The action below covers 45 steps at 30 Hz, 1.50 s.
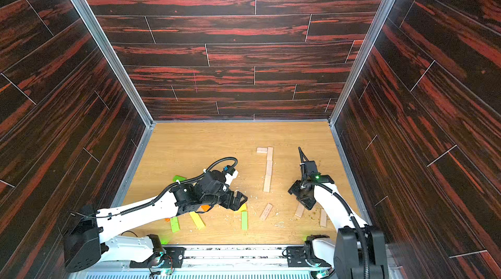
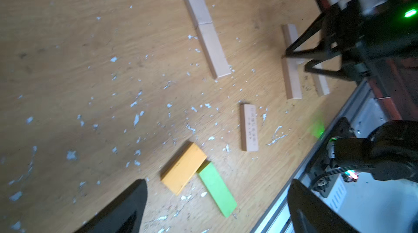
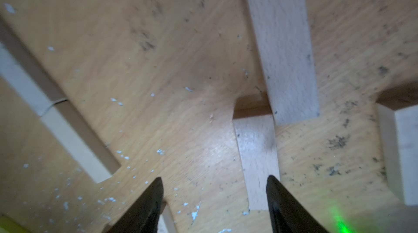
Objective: Assemble a giraffe with building blocks
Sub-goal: Pick up the building block from the center of the board, then assemble the building block at the center of the board.
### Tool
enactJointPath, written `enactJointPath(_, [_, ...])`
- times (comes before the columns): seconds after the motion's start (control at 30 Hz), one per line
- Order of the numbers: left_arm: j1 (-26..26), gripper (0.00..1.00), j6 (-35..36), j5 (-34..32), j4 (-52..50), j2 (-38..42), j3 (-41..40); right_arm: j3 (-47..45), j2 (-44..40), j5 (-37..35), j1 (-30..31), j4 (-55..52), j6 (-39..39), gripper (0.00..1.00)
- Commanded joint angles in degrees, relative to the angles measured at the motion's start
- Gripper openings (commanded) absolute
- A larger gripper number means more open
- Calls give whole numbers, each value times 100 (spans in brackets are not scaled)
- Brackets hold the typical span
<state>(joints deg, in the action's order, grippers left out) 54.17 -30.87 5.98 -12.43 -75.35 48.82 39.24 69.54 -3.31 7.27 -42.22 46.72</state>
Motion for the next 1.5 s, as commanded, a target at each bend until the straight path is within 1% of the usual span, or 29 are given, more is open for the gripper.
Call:
enactJointPath(0.0, [18,100,67,130,200,-25,-105,-115,43,-63,-18,-98,111,72])
enactJointPath(0.23, [19,100,85,332,382,23,-271,-306,-108,-271,-22,-371,171,72])
enactJointPath(0.53, [19,99,129,417,442,106,-407,-453,356,-260,-13,4,180,68])
enactJointPath(0.87, [17,95,167,466,342,252,-408,-445,710,-135,130,335,405,47])
enactJointPath(1.0, [16,95,239,461,172,375,-376,-392,684,-38,213,324,644,32])
enactJointPath(1.07, [16,95,303,419,-33,476,-285,-287,549,62,318,290,978,27])
enactJointPath(1.1, [17,95,346,381,-174,540,-229,-186,435,70,421,260,1273,23])
enactJointPath(1.13, [24,95,390,335,-288,602,-163,-86,371,17,501,205,1556,17])
enactJointPath(1.2, [16,96,508,194,-560,747,-39,313,395,-279,723,-102,2222,0])
enactJointPath(1.37, [8,99,751,-315,-901,1076,96,1353,930,-1227,1308,-1157,3988,0])
enactJointPath(1.47, [-27,100,958,-352,-1091,1079,226,1550,1156,-1315,1523,-1161,4773,0])
